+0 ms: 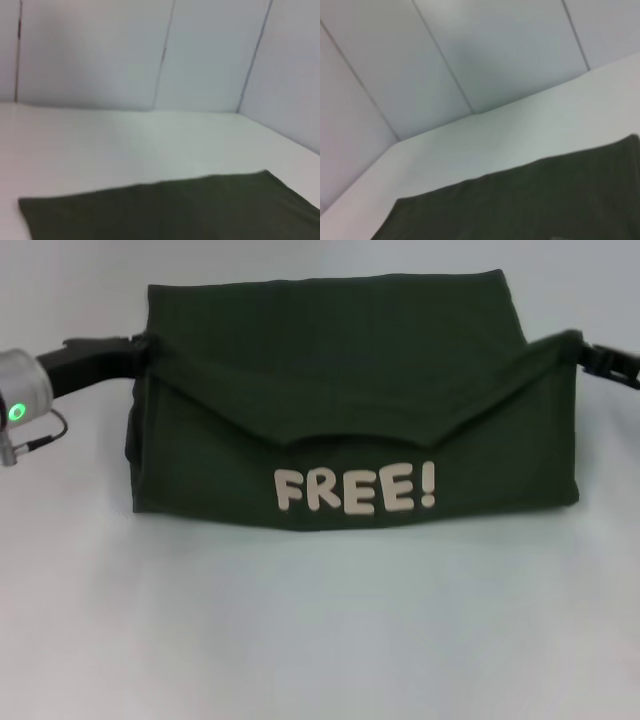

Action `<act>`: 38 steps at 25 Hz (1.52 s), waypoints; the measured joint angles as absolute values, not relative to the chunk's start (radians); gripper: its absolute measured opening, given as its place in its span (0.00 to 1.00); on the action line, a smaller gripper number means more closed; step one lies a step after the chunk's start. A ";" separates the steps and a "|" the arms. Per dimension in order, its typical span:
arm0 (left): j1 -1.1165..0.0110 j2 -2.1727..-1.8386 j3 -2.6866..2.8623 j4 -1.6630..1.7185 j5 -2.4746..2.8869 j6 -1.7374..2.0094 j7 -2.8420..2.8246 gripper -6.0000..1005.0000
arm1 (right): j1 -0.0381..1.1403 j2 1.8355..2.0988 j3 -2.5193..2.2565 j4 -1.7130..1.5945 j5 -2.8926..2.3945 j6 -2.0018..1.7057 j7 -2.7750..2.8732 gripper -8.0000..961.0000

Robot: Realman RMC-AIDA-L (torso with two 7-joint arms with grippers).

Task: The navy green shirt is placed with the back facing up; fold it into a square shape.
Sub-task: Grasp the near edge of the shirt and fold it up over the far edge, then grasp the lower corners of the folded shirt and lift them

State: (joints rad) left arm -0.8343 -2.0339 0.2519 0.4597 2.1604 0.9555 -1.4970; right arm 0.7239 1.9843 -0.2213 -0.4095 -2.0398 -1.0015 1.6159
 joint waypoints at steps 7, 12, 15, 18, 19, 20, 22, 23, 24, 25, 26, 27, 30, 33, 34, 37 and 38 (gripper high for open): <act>-0.864 -2.047 0.251 0.372 2.001 0.816 -1.293 0.05 | 0.792 2.009 -0.234 -0.360 -1.951 -0.824 1.500 0.15; -0.864 -2.072 0.245 0.301 1.849 0.725 -1.081 0.05 | 0.804 2.037 -0.235 -0.296 -1.846 -0.694 1.352 0.16; -0.859 -2.101 0.245 0.285 1.781 0.702 -0.972 0.05 | 0.805 2.058 -0.235 -0.271 -1.787 -0.647 1.260 0.16; -0.856 -2.118 0.244 0.284 1.764 0.692 -0.938 0.05 | 0.803 2.073 -0.234 -0.261 -1.767 -0.622 1.211 0.17; -0.855 -2.121 0.245 0.284 1.762 0.690 -0.934 0.05 | 0.802 2.076 -0.233 -0.260 -1.766 -0.620 1.204 0.17; -0.855 -2.122 0.245 0.284 1.761 0.689 -0.933 0.05 | 0.801 2.077 -0.234 -0.259 -1.766 -0.619 1.203 0.17; -0.855 -2.124 0.247 0.284 1.761 0.688 -0.932 0.06 | 0.797 2.080 -0.235 -0.259 -1.765 -0.619 1.202 0.17; -0.855 -2.125 0.248 0.284 1.760 0.687 -0.932 0.06 | 0.795 2.080 -0.235 -0.259 -1.765 -0.620 1.202 0.17; -0.855 -2.127 0.249 0.285 1.760 0.687 -0.932 0.07 | 0.794 2.081 -0.235 -0.258 -1.765 -0.620 1.203 0.17; -0.855 -2.129 0.249 0.286 1.760 0.687 -0.932 0.07 | 0.792 2.081 -0.235 -0.258 -1.766 -0.620 1.204 0.18; -0.855 -2.131 0.250 0.289 1.760 0.687 -0.932 0.07 | 0.792 2.081 -0.235 -0.258 -1.767 -0.620 1.205 0.18; -0.855 -2.131 0.250 0.289 1.760 0.687 -0.932 0.07 | 0.792 2.081 -0.236 -0.258 -1.768 -0.621 1.207 0.18; -0.856 -2.138 0.251 0.300 1.759 0.686 -0.932 0.08 | 0.791 2.081 -0.263 -0.259 -1.773 -0.627 1.207 0.18; -0.854 -2.141 0.247 0.307 1.759 0.685 -0.935 0.09 | 0.793 2.081 -0.304 -0.266 -1.771 -0.626 1.213 0.19; -0.851 -2.141 0.245 0.311 1.755 0.684 -0.937 0.10 | 0.797 2.080 -0.311 -0.267 -1.771 -0.624 1.213 0.19; -0.837 -2.148 0.243 0.342 1.722 0.683 -0.943 0.17 | 0.803 2.073 -0.321 -0.274 -1.771 -0.623 1.216 0.25; -0.831 -2.152 0.243 0.357 1.707 0.684 -0.949 0.24 | 0.805 2.071 -0.324 -0.279 -1.771 -0.624 1.221 0.28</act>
